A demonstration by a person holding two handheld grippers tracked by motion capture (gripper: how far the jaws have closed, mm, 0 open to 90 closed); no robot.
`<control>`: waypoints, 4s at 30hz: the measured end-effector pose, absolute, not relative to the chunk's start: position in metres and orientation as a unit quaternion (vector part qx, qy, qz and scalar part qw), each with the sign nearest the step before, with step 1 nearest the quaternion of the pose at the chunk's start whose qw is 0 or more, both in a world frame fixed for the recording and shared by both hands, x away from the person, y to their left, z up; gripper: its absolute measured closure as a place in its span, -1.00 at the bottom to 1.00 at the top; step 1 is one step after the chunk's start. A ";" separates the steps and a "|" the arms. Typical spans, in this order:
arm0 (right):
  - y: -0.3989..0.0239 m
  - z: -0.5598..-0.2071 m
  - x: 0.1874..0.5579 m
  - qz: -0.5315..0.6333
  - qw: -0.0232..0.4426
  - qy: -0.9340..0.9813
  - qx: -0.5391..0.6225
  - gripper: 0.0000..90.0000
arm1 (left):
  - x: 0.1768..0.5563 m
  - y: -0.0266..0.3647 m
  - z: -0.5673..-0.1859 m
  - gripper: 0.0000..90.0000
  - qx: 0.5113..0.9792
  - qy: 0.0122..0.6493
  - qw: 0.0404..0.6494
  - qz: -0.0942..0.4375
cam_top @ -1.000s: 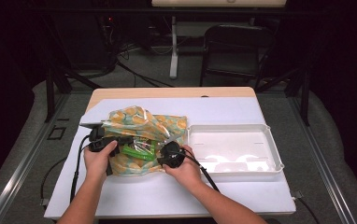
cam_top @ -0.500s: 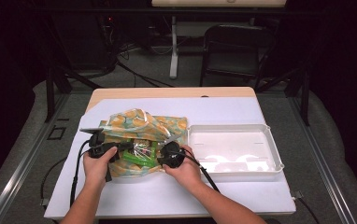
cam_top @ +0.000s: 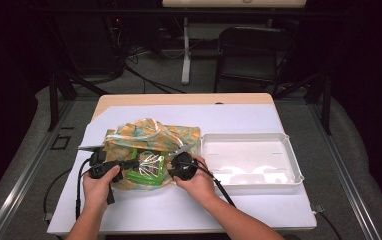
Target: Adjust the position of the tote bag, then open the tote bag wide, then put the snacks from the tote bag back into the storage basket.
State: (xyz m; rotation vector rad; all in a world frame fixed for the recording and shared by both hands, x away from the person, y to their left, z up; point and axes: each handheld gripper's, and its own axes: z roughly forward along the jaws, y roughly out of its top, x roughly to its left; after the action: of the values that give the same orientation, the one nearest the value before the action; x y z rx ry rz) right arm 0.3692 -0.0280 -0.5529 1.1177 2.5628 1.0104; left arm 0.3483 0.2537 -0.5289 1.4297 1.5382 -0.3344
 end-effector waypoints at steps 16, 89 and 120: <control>-0.028 -0.553 0.368 0.344 0.082 0.854 0.382 0.67 | 0.322 0.260 -0.523 0.62 0.590 0.621 0.498 -0.135; -0.081 -0.513 0.328 0.432 0.094 0.825 0.353 0.45 | 0.278 0.258 -0.475 0.61 0.620 0.562 0.542 -0.076; -0.130 -0.489 0.349 0.482 0.083 0.781 0.389 0.48 | 0.336 0.198 -0.436 0.62 0.644 0.537 0.542 -0.055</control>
State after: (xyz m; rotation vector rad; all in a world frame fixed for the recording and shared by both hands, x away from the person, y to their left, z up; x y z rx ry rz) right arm 0.3487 -0.1297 -0.4887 1.1606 2.3313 1.4374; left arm 0.3362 0.1979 -0.4355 1.5294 1.2748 -0.1301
